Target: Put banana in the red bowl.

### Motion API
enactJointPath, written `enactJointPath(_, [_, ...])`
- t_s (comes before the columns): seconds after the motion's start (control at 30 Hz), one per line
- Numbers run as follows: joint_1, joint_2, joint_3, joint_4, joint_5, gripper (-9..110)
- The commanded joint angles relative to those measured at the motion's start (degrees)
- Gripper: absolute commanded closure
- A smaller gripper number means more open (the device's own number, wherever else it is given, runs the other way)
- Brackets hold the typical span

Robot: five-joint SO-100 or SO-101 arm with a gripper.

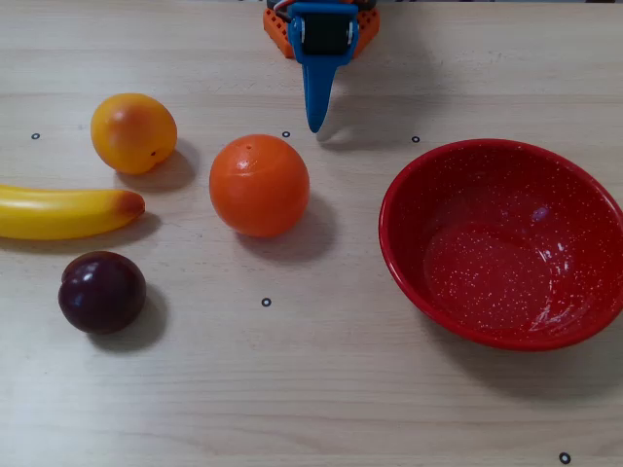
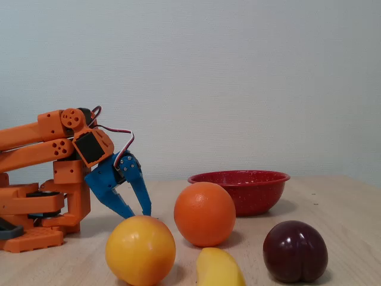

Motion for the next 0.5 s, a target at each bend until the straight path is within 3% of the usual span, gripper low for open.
enactJointPath(0.0, [0.8, 0.8, -0.8, 3.7, -0.3, 102])
enactJointPath(0.47, [1.0, -5.2, -8.3, 2.2, -1.2, 102])
